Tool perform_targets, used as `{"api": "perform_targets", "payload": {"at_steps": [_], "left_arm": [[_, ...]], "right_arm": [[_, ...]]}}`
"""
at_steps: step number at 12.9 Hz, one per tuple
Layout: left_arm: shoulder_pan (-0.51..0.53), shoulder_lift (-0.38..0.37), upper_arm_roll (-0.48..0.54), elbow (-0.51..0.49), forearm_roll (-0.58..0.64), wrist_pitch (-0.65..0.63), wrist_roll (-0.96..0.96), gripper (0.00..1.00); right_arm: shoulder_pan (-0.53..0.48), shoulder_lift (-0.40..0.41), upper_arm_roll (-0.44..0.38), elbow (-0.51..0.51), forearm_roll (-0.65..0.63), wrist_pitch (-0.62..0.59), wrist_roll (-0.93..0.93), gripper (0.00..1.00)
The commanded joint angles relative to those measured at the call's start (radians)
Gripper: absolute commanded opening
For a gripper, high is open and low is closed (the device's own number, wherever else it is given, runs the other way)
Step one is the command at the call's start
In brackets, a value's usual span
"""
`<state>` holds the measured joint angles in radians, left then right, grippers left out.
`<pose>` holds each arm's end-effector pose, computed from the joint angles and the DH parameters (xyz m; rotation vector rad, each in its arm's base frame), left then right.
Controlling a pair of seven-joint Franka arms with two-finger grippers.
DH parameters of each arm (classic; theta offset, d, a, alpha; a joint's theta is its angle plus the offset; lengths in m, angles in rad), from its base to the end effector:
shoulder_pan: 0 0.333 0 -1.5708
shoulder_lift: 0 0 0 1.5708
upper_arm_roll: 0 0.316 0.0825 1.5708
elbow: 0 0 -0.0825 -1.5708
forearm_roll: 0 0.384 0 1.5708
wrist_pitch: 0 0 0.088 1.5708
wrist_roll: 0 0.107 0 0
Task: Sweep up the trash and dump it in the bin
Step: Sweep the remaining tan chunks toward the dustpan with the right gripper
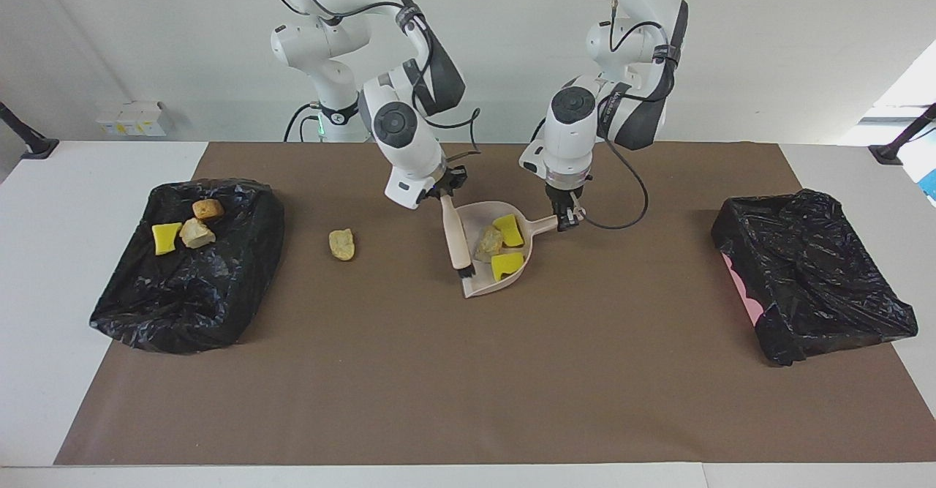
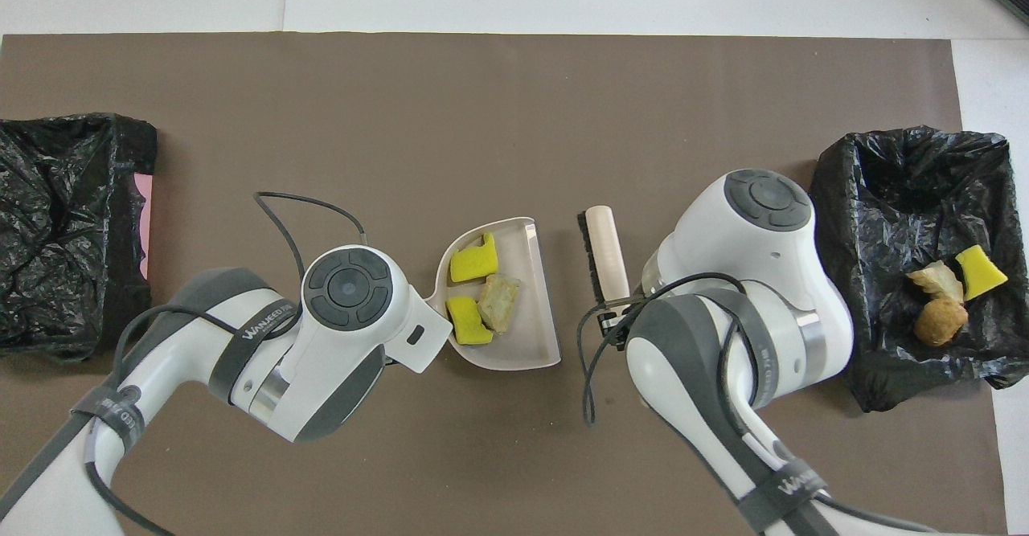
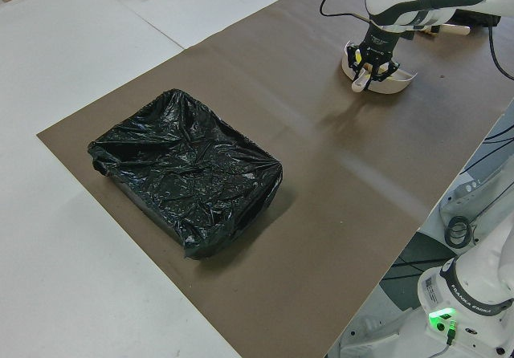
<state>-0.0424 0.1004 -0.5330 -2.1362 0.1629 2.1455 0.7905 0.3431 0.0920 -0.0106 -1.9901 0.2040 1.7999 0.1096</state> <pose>0.4620 -0.2885 0.3599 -2.2847 2.0435 0.1275 0.5067 0.1931 0.3984 -2.9727 -0.2204 0.4754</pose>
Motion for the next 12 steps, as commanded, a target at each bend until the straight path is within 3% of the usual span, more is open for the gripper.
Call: {"api": "perform_targets", "payload": {"at_steps": [1, 3, 7, 12], "left_arm": [[-0.002, -0.039, 0.007, -0.039, -0.005, 0.03, 0.013, 0.0], [-0.007, -0.041, 0.007, -0.042, -0.005, 0.025, 0.01, 0.0], [-0.008, -0.042, 0.007, -0.045, -0.005, 0.03, 0.01, 0.0], [-0.008, -0.042, 0.007, -0.05, -0.005, 0.028, 0.015, 0.0]], "right_arm": [[-0.09, -0.031, 0.008, -0.025, -0.049, -0.04, 0.027, 0.0], [-0.133, -0.043, 0.009, -0.041, -0.136, -0.074, 0.076, 0.0], [-0.237, -0.153, 0.011, -0.142, -0.207, -0.142, 0.061, 0.0], [-0.257, -0.316, 0.011, -0.41, -0.215, 0.013, 0.048, 0.0]]}}
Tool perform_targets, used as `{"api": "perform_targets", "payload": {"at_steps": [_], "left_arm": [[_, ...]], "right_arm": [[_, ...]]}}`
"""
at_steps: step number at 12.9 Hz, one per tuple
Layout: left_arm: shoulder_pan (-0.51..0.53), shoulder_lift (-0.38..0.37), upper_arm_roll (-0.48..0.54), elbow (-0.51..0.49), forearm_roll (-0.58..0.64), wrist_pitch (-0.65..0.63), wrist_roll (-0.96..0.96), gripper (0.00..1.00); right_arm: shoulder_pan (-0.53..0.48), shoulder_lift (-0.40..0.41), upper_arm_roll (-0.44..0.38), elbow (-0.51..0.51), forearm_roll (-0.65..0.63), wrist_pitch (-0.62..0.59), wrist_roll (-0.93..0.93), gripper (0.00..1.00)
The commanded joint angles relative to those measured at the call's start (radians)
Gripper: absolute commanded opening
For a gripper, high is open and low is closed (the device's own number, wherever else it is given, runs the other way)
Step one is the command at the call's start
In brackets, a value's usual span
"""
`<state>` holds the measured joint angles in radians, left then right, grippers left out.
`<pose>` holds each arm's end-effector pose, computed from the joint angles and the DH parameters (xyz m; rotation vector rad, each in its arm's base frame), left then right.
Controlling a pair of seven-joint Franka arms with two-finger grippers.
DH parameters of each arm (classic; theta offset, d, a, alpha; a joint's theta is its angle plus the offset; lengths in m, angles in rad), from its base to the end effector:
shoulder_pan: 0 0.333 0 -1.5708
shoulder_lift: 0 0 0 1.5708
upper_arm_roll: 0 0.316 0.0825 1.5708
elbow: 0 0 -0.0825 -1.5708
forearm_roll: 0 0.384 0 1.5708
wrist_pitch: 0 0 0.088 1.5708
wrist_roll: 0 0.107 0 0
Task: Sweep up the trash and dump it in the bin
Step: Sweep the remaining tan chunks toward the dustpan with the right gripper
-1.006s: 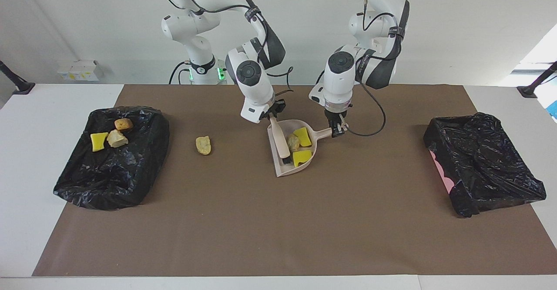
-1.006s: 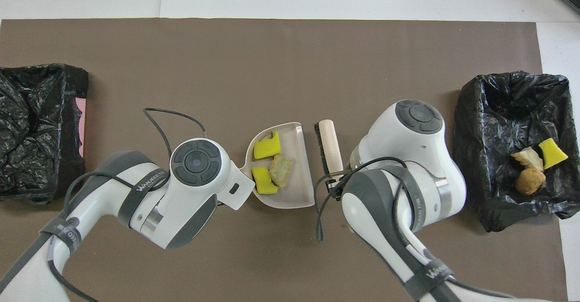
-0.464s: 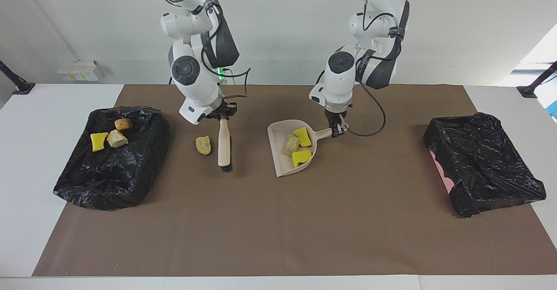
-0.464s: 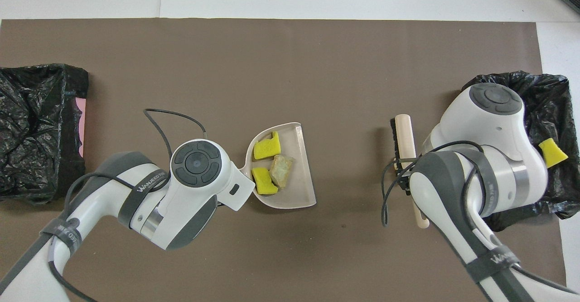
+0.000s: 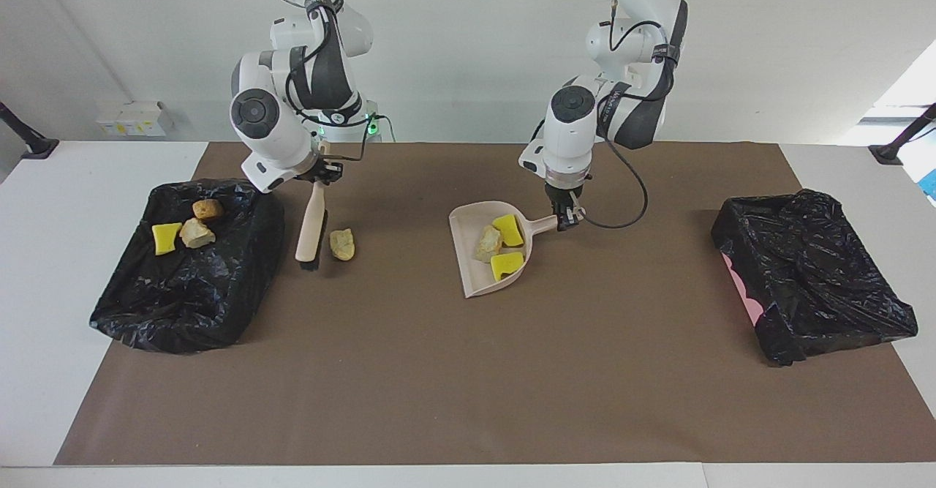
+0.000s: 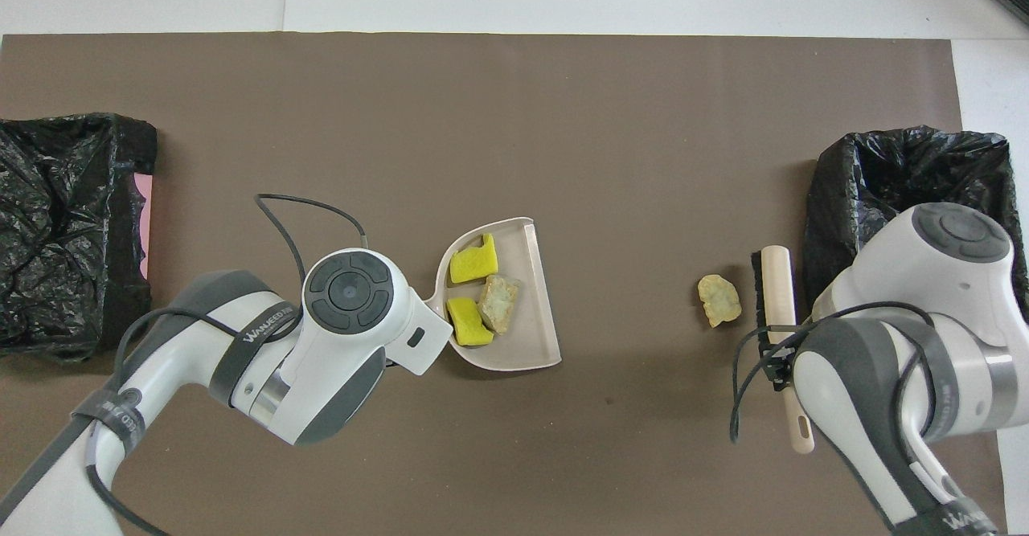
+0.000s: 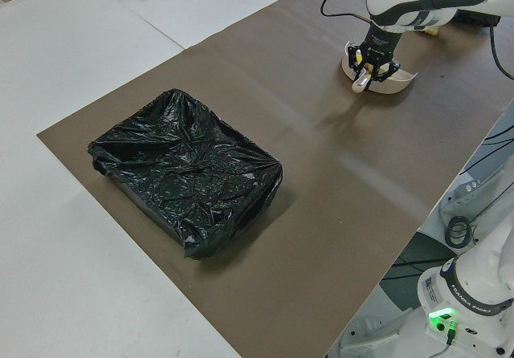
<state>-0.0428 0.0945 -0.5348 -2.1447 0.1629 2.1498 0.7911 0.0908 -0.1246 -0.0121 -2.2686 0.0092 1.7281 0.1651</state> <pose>0.4595 -0.2887 0.3593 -2.2792 2.0457 0.1264 0.4458 0.0360 0.3844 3.0321 -0.1355 -0.6376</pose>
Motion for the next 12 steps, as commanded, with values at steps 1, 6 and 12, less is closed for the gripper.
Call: {"api": "perform_targets", "payload": {"at_steps": [1, 6, 12], "left_arm": [[-0.008, -0.038, 0.009, -0.041, -0.005, 0.022, 0.014, 0.0], [-0.008, -0.039, 0.009, -0.043, -0.005, 0.015, 0.014, 0.0], [-0.008, -0.045, 0.009, -0.05, -0.005, 0.012, 0.014, 0.0]], "right_arm": [[-0.003, -0.099, 0.014, -0.155, -0.02, 0.109, -0.004, 0.0], [0.108, -0.008, 0.017, -0.161, -0.005, 0.249, 0.071, 0.0], [0.293, 0.167, 0.023, 0.007, 0.122, 0.265, 0.212, 0.0]]}}
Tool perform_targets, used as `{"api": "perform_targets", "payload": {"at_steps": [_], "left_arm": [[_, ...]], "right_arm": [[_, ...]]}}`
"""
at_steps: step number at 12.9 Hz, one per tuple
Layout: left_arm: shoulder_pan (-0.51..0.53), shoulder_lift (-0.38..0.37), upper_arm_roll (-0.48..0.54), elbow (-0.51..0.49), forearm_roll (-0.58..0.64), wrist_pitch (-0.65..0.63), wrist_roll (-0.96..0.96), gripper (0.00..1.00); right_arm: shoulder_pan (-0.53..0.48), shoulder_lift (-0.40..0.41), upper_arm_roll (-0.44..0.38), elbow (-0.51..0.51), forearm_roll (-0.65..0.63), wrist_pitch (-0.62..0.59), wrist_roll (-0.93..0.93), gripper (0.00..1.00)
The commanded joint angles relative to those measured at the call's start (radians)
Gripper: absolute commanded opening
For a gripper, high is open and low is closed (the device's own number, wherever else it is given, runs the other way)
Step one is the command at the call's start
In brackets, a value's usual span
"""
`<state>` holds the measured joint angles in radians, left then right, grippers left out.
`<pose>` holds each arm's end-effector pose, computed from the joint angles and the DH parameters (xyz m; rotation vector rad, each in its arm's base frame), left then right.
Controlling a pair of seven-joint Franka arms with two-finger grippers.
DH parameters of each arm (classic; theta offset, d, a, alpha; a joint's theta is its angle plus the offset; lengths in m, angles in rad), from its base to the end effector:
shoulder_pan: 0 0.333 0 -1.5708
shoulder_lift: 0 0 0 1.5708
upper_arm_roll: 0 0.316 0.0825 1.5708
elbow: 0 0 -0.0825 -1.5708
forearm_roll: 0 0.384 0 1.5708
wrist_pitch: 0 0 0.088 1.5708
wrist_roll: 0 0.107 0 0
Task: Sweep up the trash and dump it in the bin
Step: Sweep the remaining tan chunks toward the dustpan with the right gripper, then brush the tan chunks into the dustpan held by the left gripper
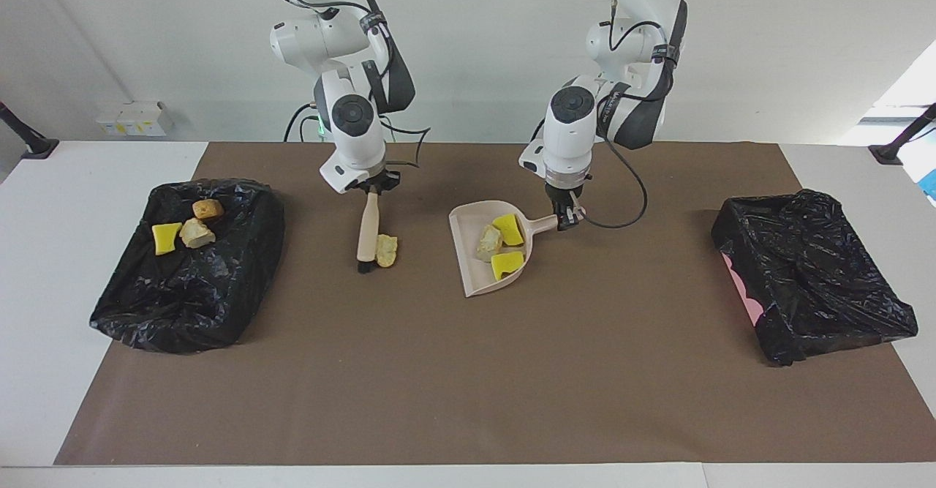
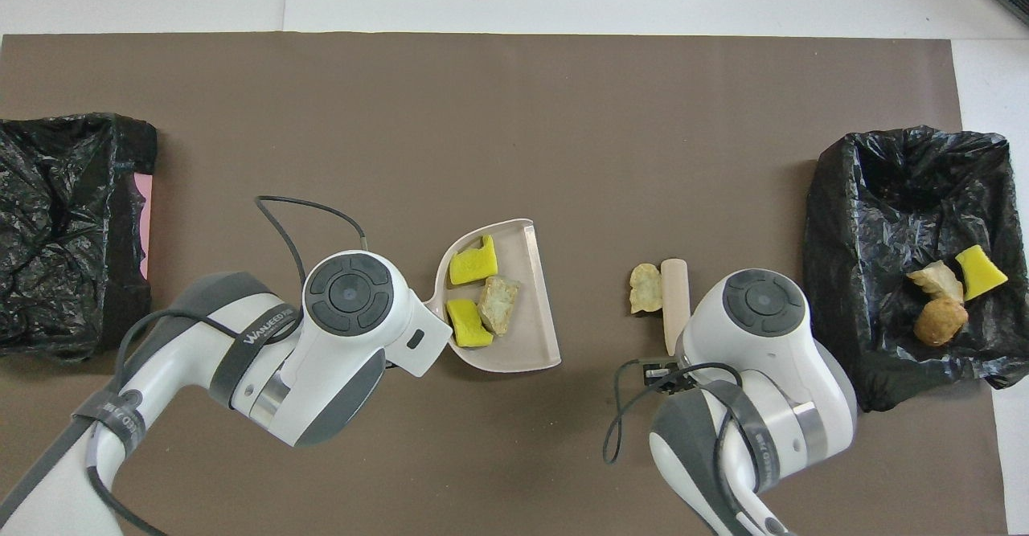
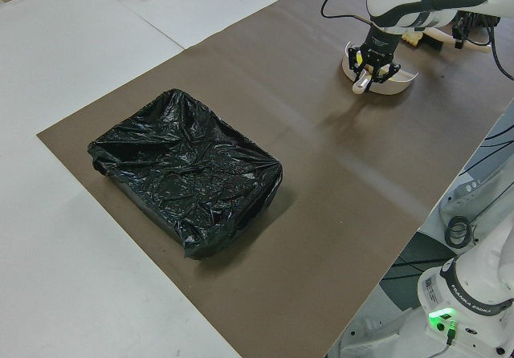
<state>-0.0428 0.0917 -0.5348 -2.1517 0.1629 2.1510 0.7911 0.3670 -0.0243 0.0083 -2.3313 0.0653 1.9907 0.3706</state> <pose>0.4578 -0.2878 0.3577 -2.2779 2.0456 0.1318 0.4313 0.1743 0.3252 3.0393 -0.0478 -0.4819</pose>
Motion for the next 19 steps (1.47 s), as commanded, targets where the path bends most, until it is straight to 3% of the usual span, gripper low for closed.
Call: {"api": "perform_targets", "payload": {"at_steps": [1, 6, 10, 14, 16, 19], "left_arm": [[-0.008, -0.044, 0.009, -0.048, -0.005, 0.012, 0.014, 0.0], [-0.008, -0.047, 0.009, -0.05, -0.005, 0.017, 0.013, 0.0], [-0.006, -0.046, 0.009, -0.05, -0.005, 0.02, 0.014, 0.0], [0.001, -0.041, 0.01, -0.048, -0.006, 0.035, 0.026, 0.0], [0.004, -0.037, 0.016, -0.04, -0.014, 0.04, 0.087, 0.0], [0.009, -0.033, 0.021, -0.039, -0.028, 0.049, 0.112, 0.0]], "right_arm": [[0.045, 0.089, 0.004, 0.095, 0.089, 0.002, 0.007, 0.0], [0.182, 0.127, 0.005, 0.144, 0.226, 0.056, -0.024, 0.0], [0.221, 0.158, 0.005, 0.173, 0.343, 0.111, -0.062, 0.0], [0.167, 0.159, -0.005, 0.194, 0.295, 0.013, -0.064, 0.0], [0.113, 0.147, -0.004, 0.202, 0.222, -0.036, -0.064, 0.0], [0.112, 0.141, -0.004, 0.213, 0.107, -0.065, -0.067, 0.0]]}}
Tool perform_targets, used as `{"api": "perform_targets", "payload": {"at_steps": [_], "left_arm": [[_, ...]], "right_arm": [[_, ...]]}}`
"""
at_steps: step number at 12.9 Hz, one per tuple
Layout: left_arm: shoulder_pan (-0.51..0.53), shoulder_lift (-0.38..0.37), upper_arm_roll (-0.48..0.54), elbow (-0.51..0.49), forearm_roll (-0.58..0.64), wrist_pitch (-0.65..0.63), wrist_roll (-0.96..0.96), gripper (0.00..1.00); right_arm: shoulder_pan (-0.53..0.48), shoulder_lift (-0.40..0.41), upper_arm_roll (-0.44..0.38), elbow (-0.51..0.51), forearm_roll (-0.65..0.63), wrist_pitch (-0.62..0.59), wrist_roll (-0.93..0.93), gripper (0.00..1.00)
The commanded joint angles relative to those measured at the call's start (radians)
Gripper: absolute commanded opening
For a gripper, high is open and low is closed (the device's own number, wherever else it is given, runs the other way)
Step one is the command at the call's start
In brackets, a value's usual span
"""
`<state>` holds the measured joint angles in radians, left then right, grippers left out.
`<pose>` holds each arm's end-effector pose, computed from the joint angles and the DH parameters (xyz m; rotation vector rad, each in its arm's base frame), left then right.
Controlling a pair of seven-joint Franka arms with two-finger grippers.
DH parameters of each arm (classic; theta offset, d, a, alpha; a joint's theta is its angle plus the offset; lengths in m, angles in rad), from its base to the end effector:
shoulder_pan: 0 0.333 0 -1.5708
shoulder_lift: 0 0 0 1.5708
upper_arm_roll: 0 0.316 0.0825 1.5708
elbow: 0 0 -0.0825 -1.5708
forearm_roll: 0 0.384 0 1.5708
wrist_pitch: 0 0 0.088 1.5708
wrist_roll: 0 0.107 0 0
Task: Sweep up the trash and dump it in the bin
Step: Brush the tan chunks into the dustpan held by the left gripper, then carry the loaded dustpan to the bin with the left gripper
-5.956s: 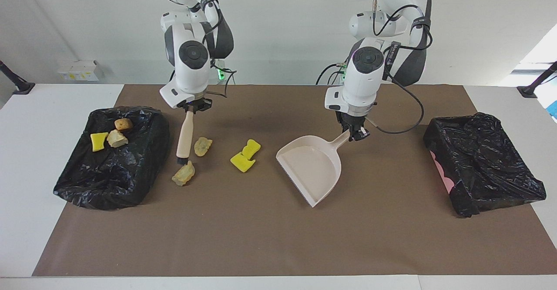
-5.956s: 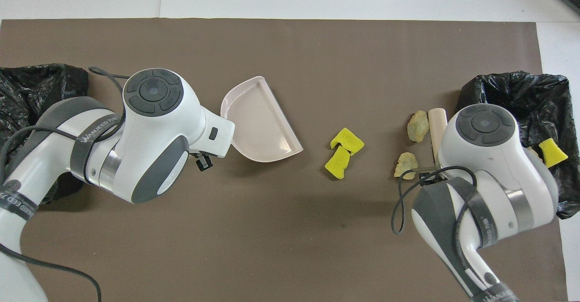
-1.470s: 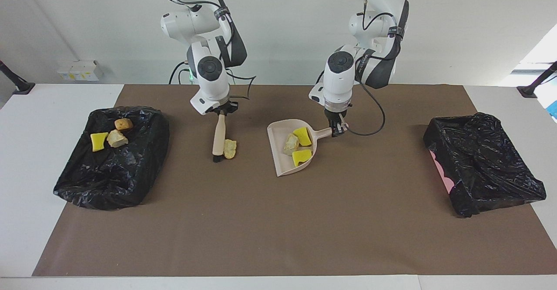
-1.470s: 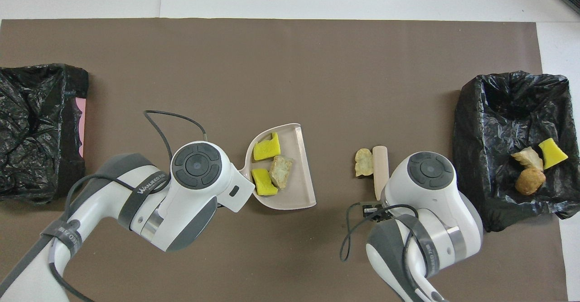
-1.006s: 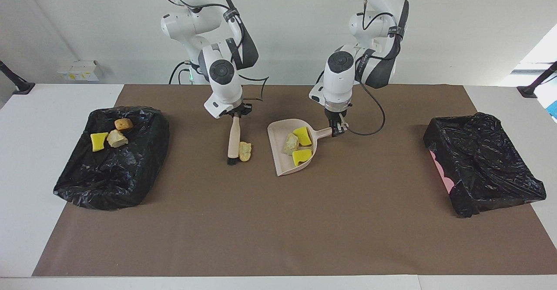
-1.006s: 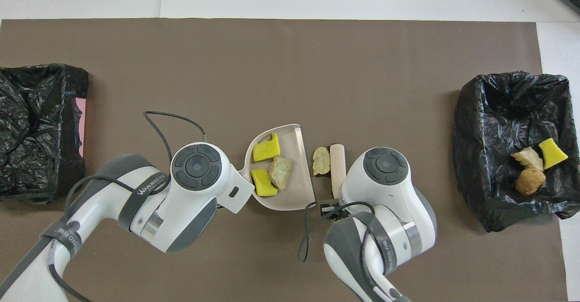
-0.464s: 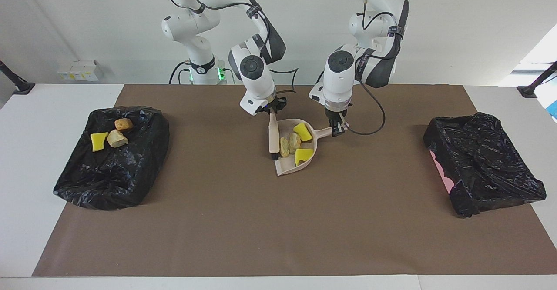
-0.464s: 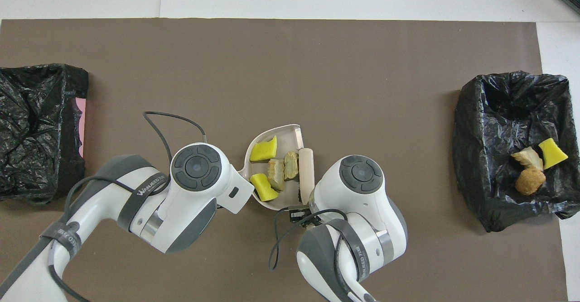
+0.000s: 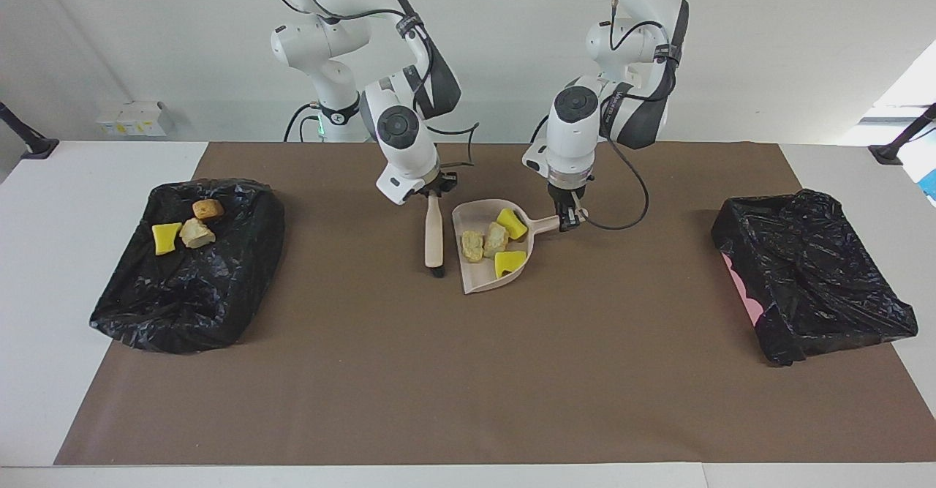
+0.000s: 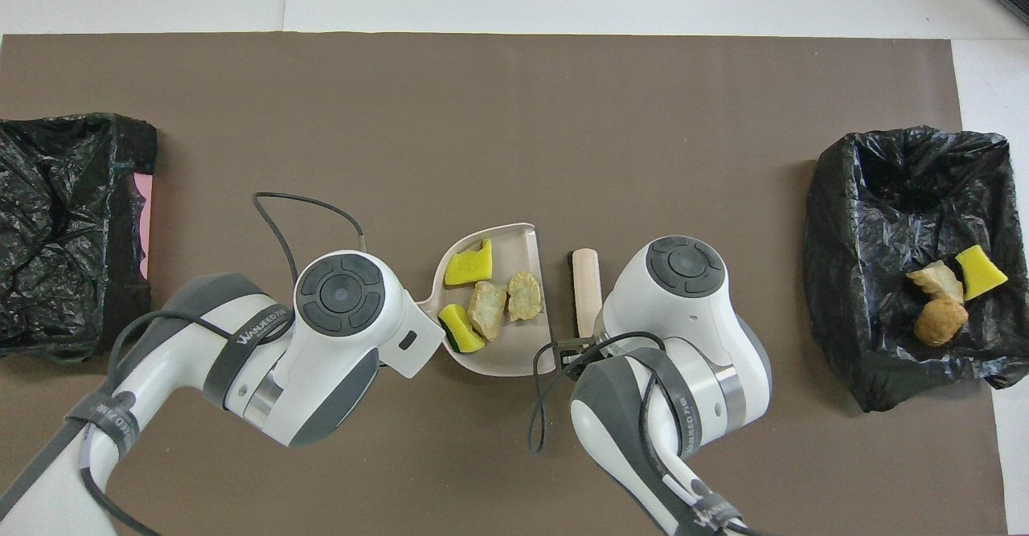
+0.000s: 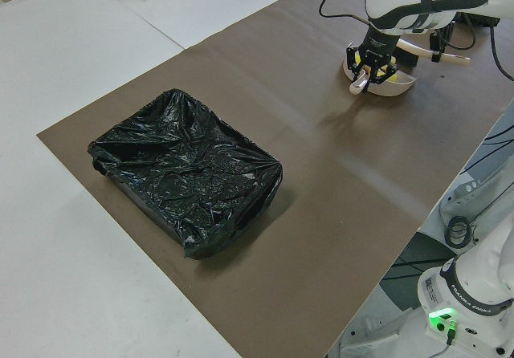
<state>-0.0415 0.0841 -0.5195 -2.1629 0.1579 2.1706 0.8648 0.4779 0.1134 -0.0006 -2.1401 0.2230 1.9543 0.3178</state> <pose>0.4610 -0.2803 0.3576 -2.2222 2.1100 0.1158 0.4563 0.2525 0.3325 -3.0320 -0.0675 0.5350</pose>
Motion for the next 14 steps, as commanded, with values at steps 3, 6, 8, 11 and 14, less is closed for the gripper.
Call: {"api": "perform_targets", "payload": {"at_steps": [3, 6, 8, 11, 14], "left_arm": [[0.018, -0.023, 0.033, -0.012, -0.05, 0.026, 0.115, 0.0], [0.014, -0.059, 0.111, 0.009, -0.122, 0.005, 0.259, 0.0], [0.015, -0.085, 0.159, 0.012, -0.158, -0.029, 0.336, 0.0], [0.014, -0.144, 0.275, 0.012, -0.214, -0.058, 0.507, 0.0], [0.014, -0.165, 0.41, 0.069, -0.233, -0.129, 0.678, 0.0]], "right_arm": [[0.016, -0.001, 0.007, 0.022, -0.094, -0.034, -0.009, 0.0], [0.019, -0.008, 0.014, 0.017, -0.096, -0.031, -0.005, 0.0], [0.03, -0.008, 0.014, 0.016, -0.094, -0.029, -0.005, 0.0], [0.06, -0.009, 0.016, 0.016, -0.088, -0.023, 0.027, 0.0], [0.129, -0.009, 0.016, 0.019, -0.073, -0.018, 0.107, 0.0]]}}
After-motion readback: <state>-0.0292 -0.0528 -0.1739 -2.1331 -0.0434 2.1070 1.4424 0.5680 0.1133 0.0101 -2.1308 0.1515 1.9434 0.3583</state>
